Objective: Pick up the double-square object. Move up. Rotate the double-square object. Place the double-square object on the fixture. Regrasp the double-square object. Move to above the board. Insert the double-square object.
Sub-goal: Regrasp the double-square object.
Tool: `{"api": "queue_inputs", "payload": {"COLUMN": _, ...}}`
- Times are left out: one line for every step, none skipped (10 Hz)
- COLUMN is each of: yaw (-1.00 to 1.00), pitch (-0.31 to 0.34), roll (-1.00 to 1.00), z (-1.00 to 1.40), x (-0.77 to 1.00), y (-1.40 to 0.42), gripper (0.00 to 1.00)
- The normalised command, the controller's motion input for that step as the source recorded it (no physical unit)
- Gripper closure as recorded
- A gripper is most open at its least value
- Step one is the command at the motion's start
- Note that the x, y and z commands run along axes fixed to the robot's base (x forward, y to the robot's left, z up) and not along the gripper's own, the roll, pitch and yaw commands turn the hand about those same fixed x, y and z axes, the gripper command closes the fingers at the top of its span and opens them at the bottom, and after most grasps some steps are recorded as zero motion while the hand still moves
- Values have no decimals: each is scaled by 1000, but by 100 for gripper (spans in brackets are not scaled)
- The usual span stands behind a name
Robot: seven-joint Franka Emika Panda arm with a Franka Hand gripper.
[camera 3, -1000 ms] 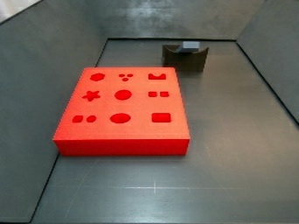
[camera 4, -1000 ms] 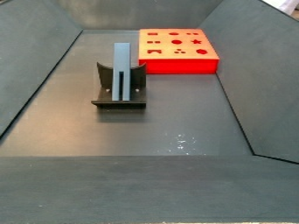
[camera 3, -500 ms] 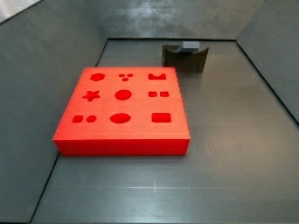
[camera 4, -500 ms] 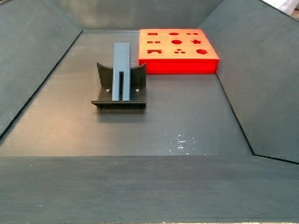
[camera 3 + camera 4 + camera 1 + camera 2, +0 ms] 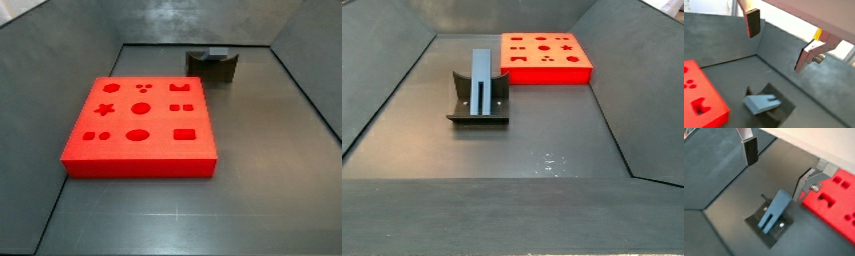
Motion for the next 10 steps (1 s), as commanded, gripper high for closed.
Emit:
{"api": "queue_inputs", "payload": {"yaw": 50, "pitch": 103, "roll": 1000, "z": -5, "x": 84, "y": -36, "gripper": 0}}
{"api": "queue_inputs", "payload": {"yaw": 61, "pitch": 126, "roll": 1000, "z": -1, "x": 93, "y": -40, "gripper": 0}}
{"api": "queue_inputs", "payload": {"yaw": 84, "pitch": 159, "roll": 1000, "z": -5, "x": 101, "y": -44, "gripper": 0}}
{"api": "queue_inputs", "payload": {"yaw": 109, "pitch": 186, "roll": 1000, "z": -8, "x": 104, "y": -47, "gripper": 0}}
{"api": "queue_inputs", "payload": {"yaw": 148, "pitch": 215, "roll": 1000, "z": -6, "x": 106, "y": -50, "gripper": 0}}
{"api": "queue_inputs", "payload": {"yaw": 179, "pitch": 220, "roll": 880, "z": -9, "x": 108, "y": -51, "gripper": 0}}
{"api": "queue_inputs", "payload": {"yaw": 210, "pitch": 191, "roll": 635, "z": -7, "x": 111, "y": -55, "gripper": 0}}
{"api": "queue_inputs", "payload": {"yaw": 226, "pitch": 163, "roll": 451, "z": -10, "x": 111, "y": -56, "gripper": 0}}
{"api": "queue_inputs", "payload": {"yaw": 235, "pitch": 130, "roll": 303, "z": -2, "x": 107, "y": -45, "gripper": 0}}
{"api": "queue_inputs", "payload": {"yaw": 240, "pitch": 93, "roll": 221, "z": 1, "x": 96, "y": -39, "gripper": 0}}
